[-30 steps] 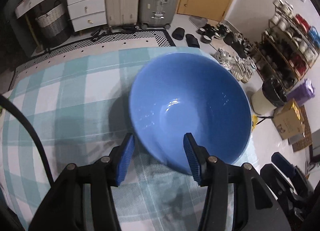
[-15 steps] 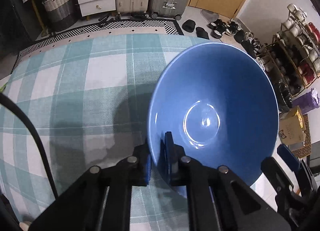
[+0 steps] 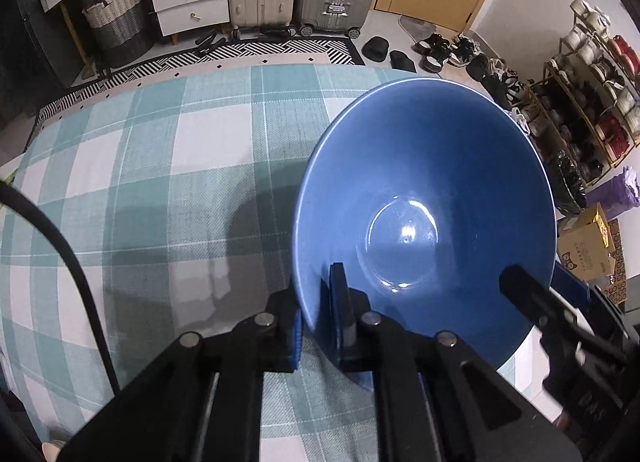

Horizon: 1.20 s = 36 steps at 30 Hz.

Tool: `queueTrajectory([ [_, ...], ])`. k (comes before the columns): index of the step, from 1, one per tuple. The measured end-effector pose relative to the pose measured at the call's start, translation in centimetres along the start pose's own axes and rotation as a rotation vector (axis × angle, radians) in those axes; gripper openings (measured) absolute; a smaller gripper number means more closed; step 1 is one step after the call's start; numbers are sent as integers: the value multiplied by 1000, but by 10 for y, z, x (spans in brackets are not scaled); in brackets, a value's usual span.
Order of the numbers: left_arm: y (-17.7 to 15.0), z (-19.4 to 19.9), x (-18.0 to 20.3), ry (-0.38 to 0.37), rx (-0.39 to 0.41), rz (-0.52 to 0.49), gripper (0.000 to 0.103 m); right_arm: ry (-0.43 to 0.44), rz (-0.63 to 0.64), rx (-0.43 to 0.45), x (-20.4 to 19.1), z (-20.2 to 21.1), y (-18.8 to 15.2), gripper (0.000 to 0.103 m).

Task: Organize plates and bowls
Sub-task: 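Close the right tool on the same bowl's rim while the left tool holds it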

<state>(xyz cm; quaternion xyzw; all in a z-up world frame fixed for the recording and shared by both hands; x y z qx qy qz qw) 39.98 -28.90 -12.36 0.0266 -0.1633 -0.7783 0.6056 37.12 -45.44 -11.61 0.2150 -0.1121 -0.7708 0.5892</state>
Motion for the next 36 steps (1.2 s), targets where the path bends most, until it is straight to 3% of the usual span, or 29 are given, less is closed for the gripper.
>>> queueTrajectory([
  [10, -2, -1, -1, 2, 2, -13, 10, 3, -37, -47, 5, -22, 10, 45],
  [14, -2, -2, -3, 3, 0, -11, 10, 28, -54, -90, 8, -31, 10, 23],
  [18, -2, -2, -4, 0, -2, -3, 11, 38, -41, -78, 4, -30, 10, 13],
  [29, -9, 0, -4, -2, -25, -14, 11, 20, -33, -107, 2, -25, 0, 12],
  [36, -32, 10, -8, -16, -39, -20, 11, 36, -11, -146, -4, -16, -26, 12],
])
Point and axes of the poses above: each gripper's, at about its wrist camera, not at the fingertips, and z roughly against the way its jaws point, x to its right, y to its top, the point moved 5 cm from there along -z, roughly the way its jaws point, and after that the axes turned 5 degrees about -x, right-handed, at the moved point
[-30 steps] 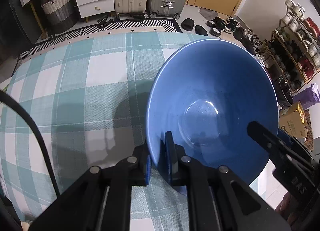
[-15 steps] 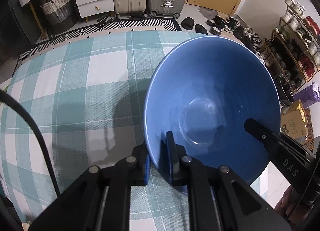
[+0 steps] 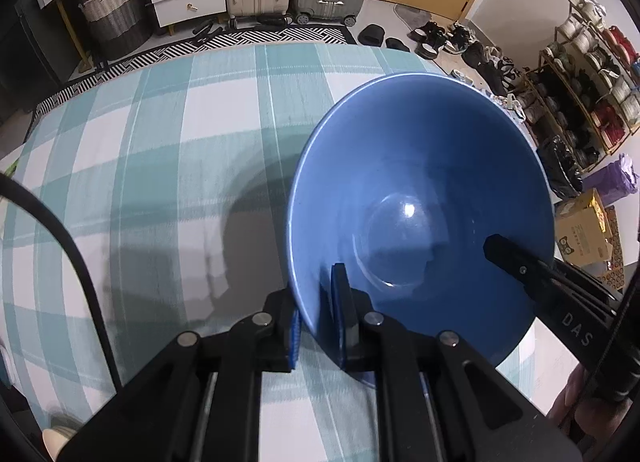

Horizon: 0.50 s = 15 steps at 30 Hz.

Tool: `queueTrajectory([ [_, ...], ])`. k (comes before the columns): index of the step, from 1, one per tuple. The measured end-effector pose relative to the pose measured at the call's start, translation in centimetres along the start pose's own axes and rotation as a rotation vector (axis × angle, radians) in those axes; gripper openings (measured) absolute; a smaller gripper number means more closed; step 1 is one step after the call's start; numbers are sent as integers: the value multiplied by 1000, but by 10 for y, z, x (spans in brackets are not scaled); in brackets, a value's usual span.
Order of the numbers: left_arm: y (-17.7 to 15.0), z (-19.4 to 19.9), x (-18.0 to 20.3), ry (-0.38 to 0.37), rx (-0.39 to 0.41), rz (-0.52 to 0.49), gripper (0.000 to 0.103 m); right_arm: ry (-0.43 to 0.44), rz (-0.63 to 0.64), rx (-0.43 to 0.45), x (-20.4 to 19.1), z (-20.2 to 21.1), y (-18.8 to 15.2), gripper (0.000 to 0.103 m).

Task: Organize plates and bowls
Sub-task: 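Close the right tool on the same bowl's rim while the left tool holds it, then lift and carry the blue bowl with both tools toward the cream plate stack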

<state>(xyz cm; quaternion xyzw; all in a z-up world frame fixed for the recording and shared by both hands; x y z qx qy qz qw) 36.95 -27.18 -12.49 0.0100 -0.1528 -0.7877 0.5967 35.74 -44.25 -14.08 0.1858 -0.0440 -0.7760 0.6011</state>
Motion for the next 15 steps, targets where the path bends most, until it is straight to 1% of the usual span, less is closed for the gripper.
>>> queueTrajectory([
  [5, -30, 6, -10, -25, -15, 15, 11, -10, 49, -21, -11, 8, -30, 12],
  [10, -59, 17, -16, -22, -29, 12, 11, -3, 65, -45, -22, 17, -62, 12],
  [15, -86, 29, -20, -15, -36, -7, 12, 2, 69, -66, -34, 27, -87, 12],
])
Point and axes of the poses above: each gripper's, at about its wrist camera, not at the fingertips, and z roughly against the way its jaws point, x to its right, y to its top, the point moved 5 cm from there along -z, roughly the way its jaws point, and after that the axes turned 5 degrees about -x, right-handed, at the moved point
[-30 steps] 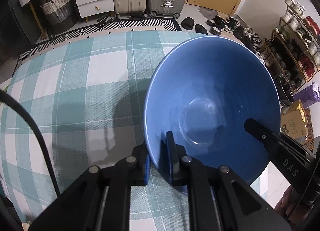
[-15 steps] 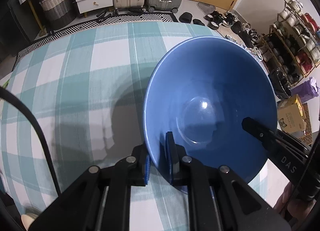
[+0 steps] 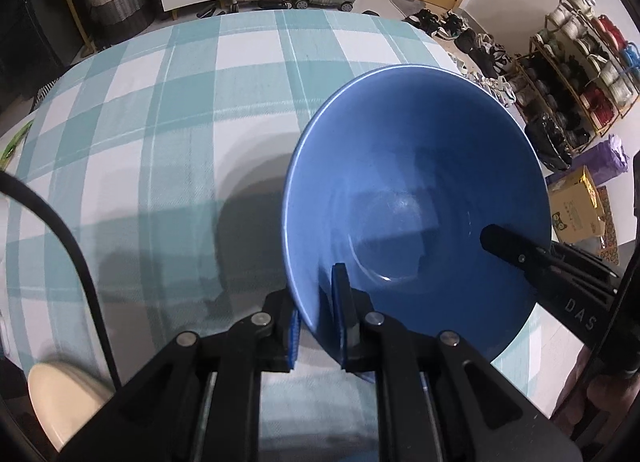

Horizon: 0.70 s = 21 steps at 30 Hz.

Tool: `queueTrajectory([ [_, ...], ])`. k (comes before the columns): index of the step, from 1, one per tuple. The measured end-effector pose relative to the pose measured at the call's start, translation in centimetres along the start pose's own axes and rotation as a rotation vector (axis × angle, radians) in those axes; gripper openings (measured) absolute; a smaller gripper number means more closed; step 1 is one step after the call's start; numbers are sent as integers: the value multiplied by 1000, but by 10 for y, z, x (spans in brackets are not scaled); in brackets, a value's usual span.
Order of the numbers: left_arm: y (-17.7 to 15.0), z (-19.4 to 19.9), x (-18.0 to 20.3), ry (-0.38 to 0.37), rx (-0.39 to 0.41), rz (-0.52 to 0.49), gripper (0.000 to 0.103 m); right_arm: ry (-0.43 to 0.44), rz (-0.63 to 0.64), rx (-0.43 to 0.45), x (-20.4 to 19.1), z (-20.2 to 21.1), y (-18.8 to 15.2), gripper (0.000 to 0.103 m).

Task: Organize plates and bowls
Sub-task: 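Lift and carry the blue bowl with both tools toward the cream plate stack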

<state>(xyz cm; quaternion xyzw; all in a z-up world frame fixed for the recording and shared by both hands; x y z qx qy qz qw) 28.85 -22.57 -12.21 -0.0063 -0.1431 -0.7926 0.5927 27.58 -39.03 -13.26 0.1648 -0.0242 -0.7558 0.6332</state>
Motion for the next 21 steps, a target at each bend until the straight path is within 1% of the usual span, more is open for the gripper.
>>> queueTrajectory([
  [7, -27, 21, -8, 35, 21, -31, 12, 33, -11, -43, -18, 6, -27, 12],
  [11, -39, 25, -14, 42, 9, -37, 12, 51, -23, -91, -21, 1, -33, 12],
  [15, -43, 25, -19, 47, 6, -40, 12, 41, 1, -127, -27, -4, -36, 12],
  [19, -44, 22, -20, 66, 9, -59, 12, 37, -2, -157, -28, -13, -37, 12],
  [21, -44, 16, -22, 55, -4, -50, 12, 36, -3, -166, -27, -17, -38, 12],
])
Point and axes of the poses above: each gripper's, at about its wrist camera, not at the fingertips, and z roughly against the way its jaws point, x to its right, y to its top, the point moved 5 cm from there along -z, roughly the way its jaws point, and after that the axes turned 5 degrees about -x, right-handed, at the moved point
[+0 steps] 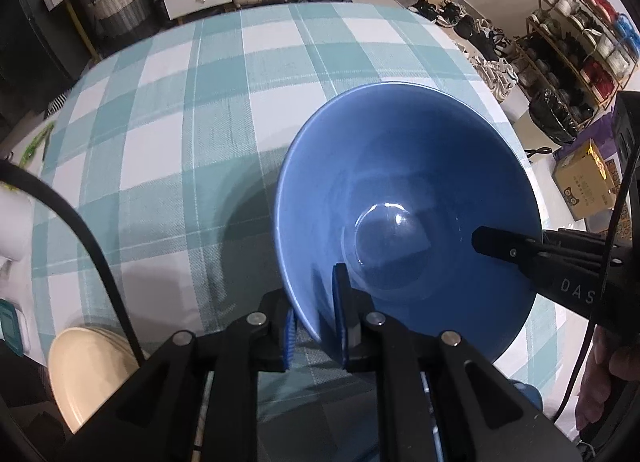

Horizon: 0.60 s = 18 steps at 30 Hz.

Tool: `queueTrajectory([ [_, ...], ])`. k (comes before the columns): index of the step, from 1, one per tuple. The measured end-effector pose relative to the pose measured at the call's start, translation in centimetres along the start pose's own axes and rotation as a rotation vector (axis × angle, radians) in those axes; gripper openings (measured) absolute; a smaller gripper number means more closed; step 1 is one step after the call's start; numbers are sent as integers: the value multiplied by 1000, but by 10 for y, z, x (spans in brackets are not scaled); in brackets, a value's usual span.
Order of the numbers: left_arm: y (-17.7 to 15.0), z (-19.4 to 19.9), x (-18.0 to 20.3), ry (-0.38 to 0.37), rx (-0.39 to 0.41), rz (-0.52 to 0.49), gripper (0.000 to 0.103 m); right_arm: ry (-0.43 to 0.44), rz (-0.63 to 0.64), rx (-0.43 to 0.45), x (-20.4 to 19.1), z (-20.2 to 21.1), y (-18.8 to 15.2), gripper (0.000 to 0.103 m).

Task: Organize plates and bowls
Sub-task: 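Lift and carry the blue bowl with both tools toward the cream plate stack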

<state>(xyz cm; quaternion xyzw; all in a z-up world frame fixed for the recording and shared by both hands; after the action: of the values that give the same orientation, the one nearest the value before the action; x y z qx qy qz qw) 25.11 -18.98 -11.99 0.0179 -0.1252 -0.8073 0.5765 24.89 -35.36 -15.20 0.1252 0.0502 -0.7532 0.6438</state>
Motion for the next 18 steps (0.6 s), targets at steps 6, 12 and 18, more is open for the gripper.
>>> queueTrajectory([
  [6, 0, -9, -3, -19, -7, 14, 13, 11, 3, 13, 0, 1, 4, 12],
  [12, 2, -4, -3, -28, -7, 25, 13, 1, 19, 40, -3, 12, 6, 12],
  [18, 6, 22, -4, -48, 22, 33, 13, 13, 22, 91, -12, 39, 6, 12],
])
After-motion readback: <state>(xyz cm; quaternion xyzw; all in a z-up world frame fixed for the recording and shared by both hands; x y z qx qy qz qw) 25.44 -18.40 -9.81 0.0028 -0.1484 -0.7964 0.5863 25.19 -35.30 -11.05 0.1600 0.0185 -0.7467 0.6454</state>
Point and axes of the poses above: each gripper's, at about its wrist camera, not at the fingertips, and z roughly against the way its jaws point, x to its right, y to its top, the point moved 5 cm from there along -z, roughly the way its jaws point, and after that the axes turned 5 degrees about -x, right-handed, at the moved point
